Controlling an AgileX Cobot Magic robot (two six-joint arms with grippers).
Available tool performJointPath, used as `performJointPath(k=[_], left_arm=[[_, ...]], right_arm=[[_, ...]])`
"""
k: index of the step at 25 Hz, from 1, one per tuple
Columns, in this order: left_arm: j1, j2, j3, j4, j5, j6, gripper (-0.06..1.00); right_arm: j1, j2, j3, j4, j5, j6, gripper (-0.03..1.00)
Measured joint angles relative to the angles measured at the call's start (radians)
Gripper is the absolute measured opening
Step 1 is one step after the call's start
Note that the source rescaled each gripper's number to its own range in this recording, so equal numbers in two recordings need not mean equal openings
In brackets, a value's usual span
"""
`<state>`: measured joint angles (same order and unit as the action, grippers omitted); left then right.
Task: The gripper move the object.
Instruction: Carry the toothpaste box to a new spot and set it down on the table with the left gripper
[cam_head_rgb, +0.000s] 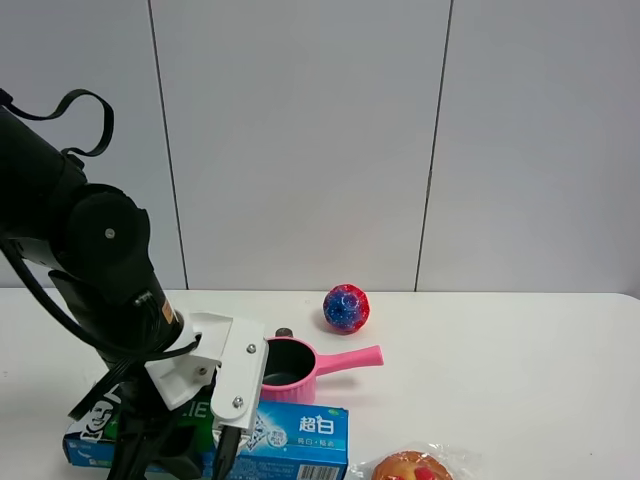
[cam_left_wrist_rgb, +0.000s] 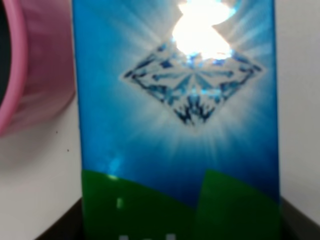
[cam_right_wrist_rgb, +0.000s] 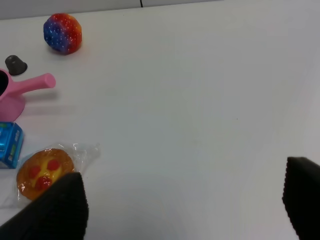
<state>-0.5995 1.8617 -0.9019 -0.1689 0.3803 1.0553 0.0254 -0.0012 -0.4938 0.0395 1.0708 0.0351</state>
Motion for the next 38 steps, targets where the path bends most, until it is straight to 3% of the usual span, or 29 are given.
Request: performJointPath(k=[8, 16, 31, 33, 36, 38], left_arm=[[-0.001, 0.023, 0.000, -0.005, -0.012, -0.013, 0.01], [-0.001, 0.023, 0.005, -0.005, -0.022, -0.094, 0.01], [-0.001, 0.023, 0.005, -0.005, -0.024, -0.094, 0.02], [-0.001, 0.023, 0.005, -0.005, -0.028, -0.095, 0.23], [-0.001, 0.023, 0.005, -0.005, -0.055, -0.126, 0.73], [-0.001, 0.023, 0.005, -0.005, -0.079, -0.167, 0.89]], right_arm=[[0.000, 0.000, 0.000, 0.000, 0.000, 0.000, 1.00], [0.000, 0.000, 0.000, 0.000, 0.000, 0.000, 1.00], [0.000, 0.000, 0.000, 0.000, 0.000, 0.000, 1.00], [0.000, 0.000, 0.000, 0.000, 0.000, 0.000, 1.00], [0.000, 0.000, 0.000, 0.000, 0.000, 0.000, 1.00], [0.000, 0.000, 0.000, 0.000, 0.000, 0.000, 1.00]])
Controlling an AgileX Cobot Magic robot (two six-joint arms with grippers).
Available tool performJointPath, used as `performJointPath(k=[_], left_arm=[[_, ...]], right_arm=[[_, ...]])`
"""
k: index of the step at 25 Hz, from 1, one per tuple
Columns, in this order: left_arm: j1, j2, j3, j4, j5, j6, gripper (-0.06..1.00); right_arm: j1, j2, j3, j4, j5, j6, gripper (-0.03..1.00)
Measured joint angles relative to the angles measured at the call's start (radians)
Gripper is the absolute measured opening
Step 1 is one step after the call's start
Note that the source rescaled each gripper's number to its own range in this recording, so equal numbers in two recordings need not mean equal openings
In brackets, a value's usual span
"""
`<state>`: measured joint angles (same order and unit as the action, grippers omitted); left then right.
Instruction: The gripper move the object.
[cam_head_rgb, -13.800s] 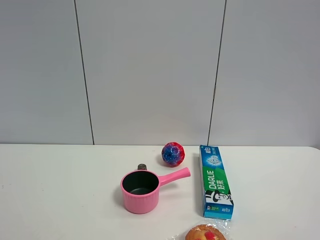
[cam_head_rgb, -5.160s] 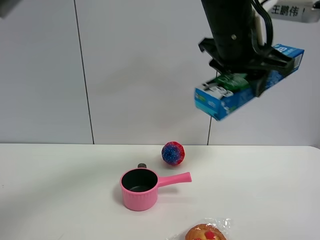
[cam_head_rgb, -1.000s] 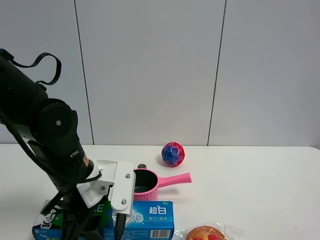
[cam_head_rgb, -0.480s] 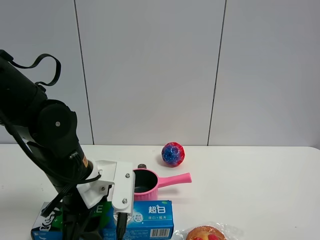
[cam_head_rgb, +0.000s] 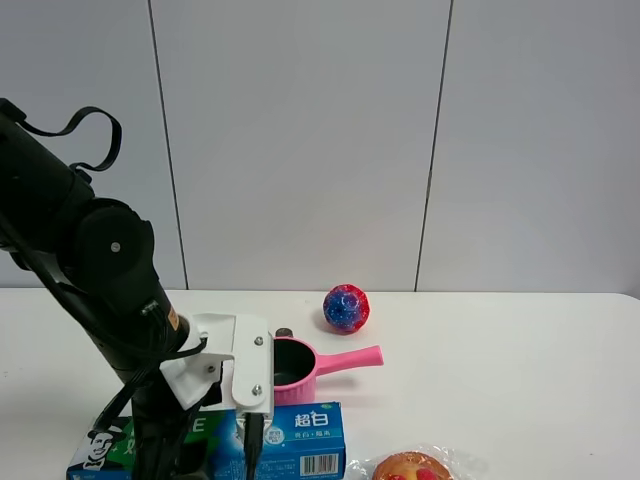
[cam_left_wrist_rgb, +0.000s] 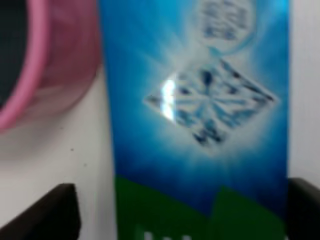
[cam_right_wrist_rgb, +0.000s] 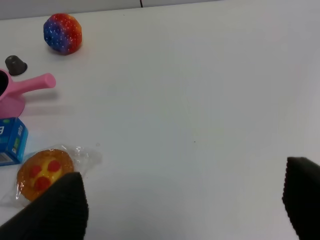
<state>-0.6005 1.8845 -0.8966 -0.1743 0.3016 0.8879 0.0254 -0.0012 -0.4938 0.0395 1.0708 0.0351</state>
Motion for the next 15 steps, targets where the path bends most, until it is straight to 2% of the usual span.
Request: performJointPath(k=[3, 7, 15], left_arm=[[0.000, -0.003, 0.000, 0.003, -0.013, -0.056, 0.98], [0.000, -0.035, 0.000, 0.014, 0.035, -0.082, 1.00], [0.000, -0.163, -0.036, 0.025, 0.254, -0.154, 1.00]], right_arm=[[0.000, 0.000, 0.000, 0.000, 0.000, 0.000, 1.00], [0.000, 0.000, 0.000, 0.000, 0.000, 0.000, 1.00], [0.000, 0.000, 0.000, 0.000, 0.000, 0.000, 1.00]])
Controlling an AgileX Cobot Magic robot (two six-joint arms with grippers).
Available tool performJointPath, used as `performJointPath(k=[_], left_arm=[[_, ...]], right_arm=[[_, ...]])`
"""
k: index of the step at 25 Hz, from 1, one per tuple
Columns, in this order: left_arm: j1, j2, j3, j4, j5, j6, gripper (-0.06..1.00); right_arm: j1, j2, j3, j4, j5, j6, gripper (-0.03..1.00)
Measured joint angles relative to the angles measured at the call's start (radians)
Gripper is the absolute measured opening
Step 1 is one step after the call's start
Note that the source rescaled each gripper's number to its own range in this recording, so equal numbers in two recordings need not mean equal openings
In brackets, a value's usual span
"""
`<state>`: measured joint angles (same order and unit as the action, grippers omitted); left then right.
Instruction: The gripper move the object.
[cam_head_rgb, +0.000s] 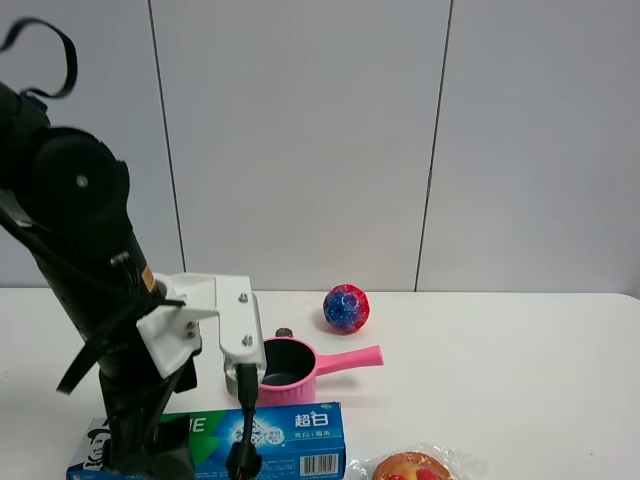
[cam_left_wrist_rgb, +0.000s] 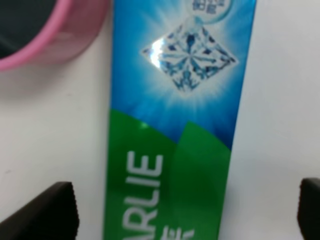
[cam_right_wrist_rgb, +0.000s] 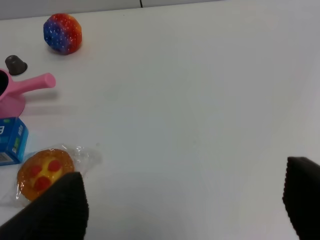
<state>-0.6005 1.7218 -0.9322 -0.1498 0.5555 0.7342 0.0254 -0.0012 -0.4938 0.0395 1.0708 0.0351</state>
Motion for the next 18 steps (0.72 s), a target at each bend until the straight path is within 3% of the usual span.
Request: performJointPath(k=[4, 9, 14, 18], left_arm=[[0.000, -0.085, -0.086, 0.003, 0.070, -0.061, 1.00], [-0.001, -0.213, -0.335, 0.003, 0.196, -0.159, 1.00], [-0.003, -0.246, -0.577, -0.014, 0.191, -0.241, 1.00], [-0.003, -0.246, -0.665, -0.005, 0.144, -0.298, 1.00]], right_arm=[[0.000, 0.000, 0.000, 0.000, 0.000, 0.000, 1.00], [0.000, 0.000, 0.000, 0.000, 0.000, 0.000, 1.00], [0.000, 0.000, 0.000, 0.000, 0.000, 0.000, 1.00], [0.000, 0.000, 0.000, 0.000, 0.000, 0.000, 1.00]])
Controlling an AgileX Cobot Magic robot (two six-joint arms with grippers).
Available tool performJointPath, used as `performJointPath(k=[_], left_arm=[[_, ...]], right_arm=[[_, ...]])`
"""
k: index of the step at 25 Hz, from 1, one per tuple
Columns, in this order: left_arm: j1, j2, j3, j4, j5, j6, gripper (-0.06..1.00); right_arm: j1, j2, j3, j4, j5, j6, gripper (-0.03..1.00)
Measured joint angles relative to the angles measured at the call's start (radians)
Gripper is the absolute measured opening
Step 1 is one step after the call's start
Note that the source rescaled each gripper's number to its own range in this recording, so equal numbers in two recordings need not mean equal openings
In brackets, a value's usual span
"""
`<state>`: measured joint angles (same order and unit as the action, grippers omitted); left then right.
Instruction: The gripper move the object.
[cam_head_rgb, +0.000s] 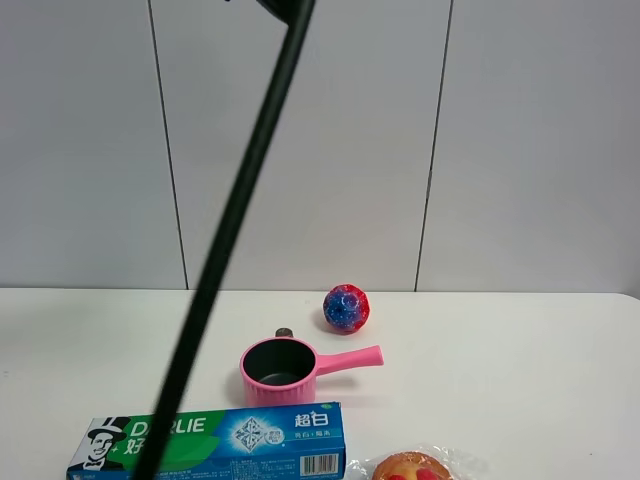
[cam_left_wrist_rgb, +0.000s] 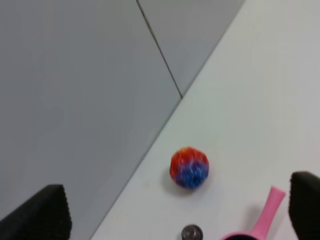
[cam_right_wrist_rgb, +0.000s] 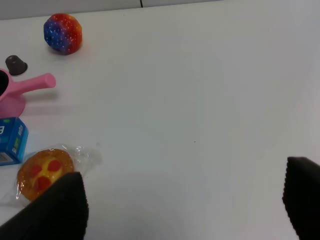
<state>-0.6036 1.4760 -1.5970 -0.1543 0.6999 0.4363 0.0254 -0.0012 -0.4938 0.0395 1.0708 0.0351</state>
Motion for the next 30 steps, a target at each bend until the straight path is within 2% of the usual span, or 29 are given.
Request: performJointPath(k=[3, 8, 11, 14, 17, 20, 22, 23, 24, 30], left_arm=[[-0.002, 0.000, -0.026, 0.089, -0.010, -0.044, 1.00], [-0.002, -0.014, -0.057, 0.286, 0.056, -0.231, 1.00], [0.003, -0.040, -0.061, 0.345, 0.101, -0.253, 1.00], [0.051, -0.102, -0.066, 0.373, 0.174, -0.259, 1.00], [0.130, -0.192, -0.058, 0.391, 0.326, -0.278, 1.00], [0.213, -0.315, 0.007, 0.389, 0.415, -0.319, 1.00], [0.274, -0.441, 0.082, 0.378, 0.425, -0.346, 1.00], [0.344, -0.572, 0.179, 0.373, 0.429, -0.358, 1.00], [0.380, -0.657, 0.229, 0.371, 0.430, -0.361, 1.00], [0.551, -1.045, 0.477, 0.339, 0.440, -0.379, 1.00]], right_arm=[[0.000, 0.000, 0.000, 0.000, 0.000, 0.000, 1.00], [0.000, 0.000, 0.000, 0.000, 0.000, 0.000, 1.00], [0.000, 0.000, 0.000, 0.000, 0.000, 0.000, 1.00], [0.000, 0.000, 0.000, 0.000, 0.000, 0.000, 1.00], [0.000, 0.000, 0.000, 0.000, 0.000, 0.000, 1.00], [0.000, 0.000, 0.000, 0.000, 0.000, 0.000, 1.00], [0.000, 0.000, 0.000, 0.000, 0.000, 0.000, 1.00], [0.000, 0.000, 0.000, 0.000, 0.000, 0.000, 1.00], [0.000, 0.000, 0.000, 0.000, 0.000, 0.000, 1.00], [0.000, 0.000, 0.000, 0.000, 0.000, 0.000, 1.00]])
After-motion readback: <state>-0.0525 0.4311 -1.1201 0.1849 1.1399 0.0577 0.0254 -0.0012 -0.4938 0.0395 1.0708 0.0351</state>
